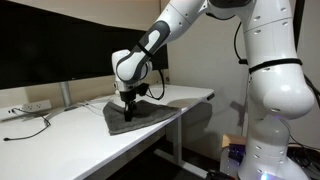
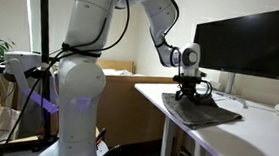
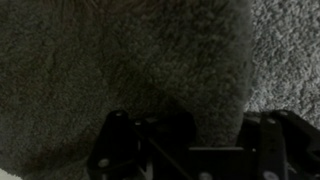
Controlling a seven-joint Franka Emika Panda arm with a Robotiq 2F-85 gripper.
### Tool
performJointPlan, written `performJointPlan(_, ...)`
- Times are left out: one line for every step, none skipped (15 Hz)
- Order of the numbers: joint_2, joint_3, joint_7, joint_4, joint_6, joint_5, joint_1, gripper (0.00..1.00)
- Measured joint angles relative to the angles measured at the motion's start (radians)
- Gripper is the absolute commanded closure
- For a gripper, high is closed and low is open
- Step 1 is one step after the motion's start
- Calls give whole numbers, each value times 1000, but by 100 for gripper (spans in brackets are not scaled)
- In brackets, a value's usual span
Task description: Wipe the desk with the cloth
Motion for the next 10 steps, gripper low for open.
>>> performJointPlan(-15, 8, 27, -30, 15, -9, 16, 93)
performJointPlan(-28, 14, 56, -48, 22, -22, 30, 93)
performJointPlan(-37, 20, 85, -60, 25, -34, 44, 93)
performJointPlan(-43, 25, 119, -68, 26, -50, 59, 93)
performJointPlan(-46, 29, 153, -70, 26, -69, 72, 93)
performJointPlan(-47, 35, 190, -70, 26, -85, 85, 93)
performJointPlan(-47, 41, 225, -69, 27, -98, 96, 93)
performJointPlan(-46, 49, 263, -68, 30, -106, 110, 93)
performJointPlan(-44, 59, 302, -67, 38, -109, 126, 93)
performJointPlan(-41, 71, 346, -64, 49, -114, 145, 93)
